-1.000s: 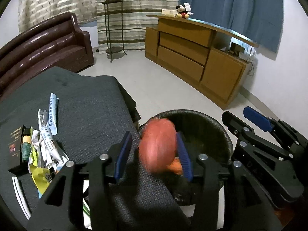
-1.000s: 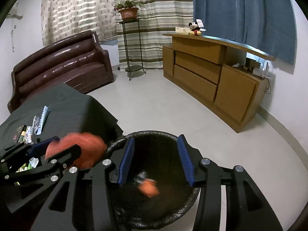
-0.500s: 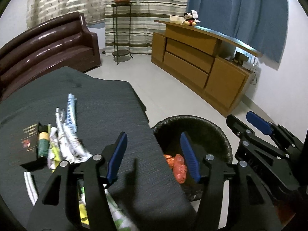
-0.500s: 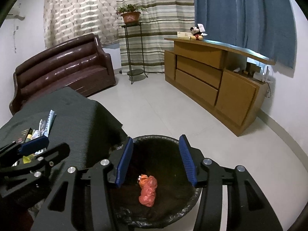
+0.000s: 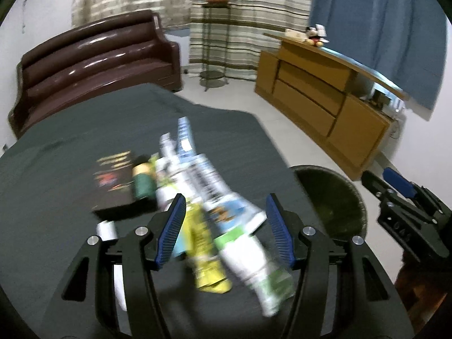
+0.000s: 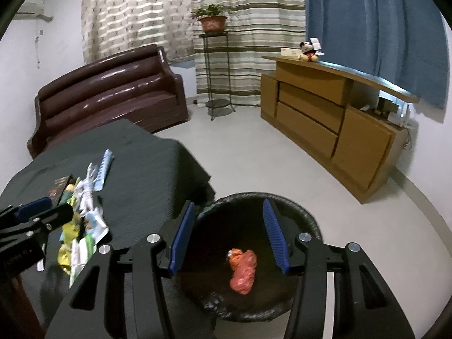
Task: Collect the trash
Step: 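Return to the table and grasp the white strip with the left gripper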
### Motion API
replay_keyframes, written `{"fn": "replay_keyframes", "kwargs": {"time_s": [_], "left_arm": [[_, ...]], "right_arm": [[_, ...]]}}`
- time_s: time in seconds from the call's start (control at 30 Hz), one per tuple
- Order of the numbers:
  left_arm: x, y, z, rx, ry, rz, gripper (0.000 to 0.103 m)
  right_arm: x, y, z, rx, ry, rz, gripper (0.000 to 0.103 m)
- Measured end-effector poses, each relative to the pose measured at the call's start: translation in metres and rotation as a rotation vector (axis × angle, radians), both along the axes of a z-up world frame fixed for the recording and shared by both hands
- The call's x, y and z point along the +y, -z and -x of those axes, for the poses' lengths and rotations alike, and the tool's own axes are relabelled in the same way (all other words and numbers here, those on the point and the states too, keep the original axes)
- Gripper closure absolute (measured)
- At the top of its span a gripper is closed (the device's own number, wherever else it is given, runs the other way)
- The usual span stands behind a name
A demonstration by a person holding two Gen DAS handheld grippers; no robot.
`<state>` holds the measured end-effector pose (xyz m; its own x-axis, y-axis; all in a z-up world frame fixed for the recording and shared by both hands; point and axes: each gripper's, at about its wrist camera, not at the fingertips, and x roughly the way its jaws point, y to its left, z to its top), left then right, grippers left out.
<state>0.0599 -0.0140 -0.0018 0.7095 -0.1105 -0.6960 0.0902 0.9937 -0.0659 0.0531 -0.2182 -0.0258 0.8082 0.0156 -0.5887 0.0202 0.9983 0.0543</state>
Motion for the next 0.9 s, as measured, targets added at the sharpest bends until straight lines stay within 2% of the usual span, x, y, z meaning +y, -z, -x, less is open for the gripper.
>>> {"fn": "replay_keyframes", "kwargs": {"time_s": [0.17, 0.47, 0.83, 0.9], "left_arm": [[0.036, 0.005, 0.015, 0.025, -0.067, -0.004, 0.046], [0.076, 0.024, 0.029, 0.080, -0.146, -0.001, 0.046], [0.098, 0.045, 0.030, 0.135, -0.190, 0.042, 0.045], [0.101, 0.045, 0.030, 0.130, -0.189, 0.051, 0.050]], "right_arm": [[0.022, 0.003, 0.008, 0.022, -0.041, 0.002, 0.053], [0.060, 0.011, 0.021, 0.055, -0.112, 0.017, 0.053], [0.086, 0.018, 0.028, 0.086, -0.147, 0.003, 0.053], [0.089, 0.019, 0.029, 0.090, -0.151, 0.003, 0.053]]}}
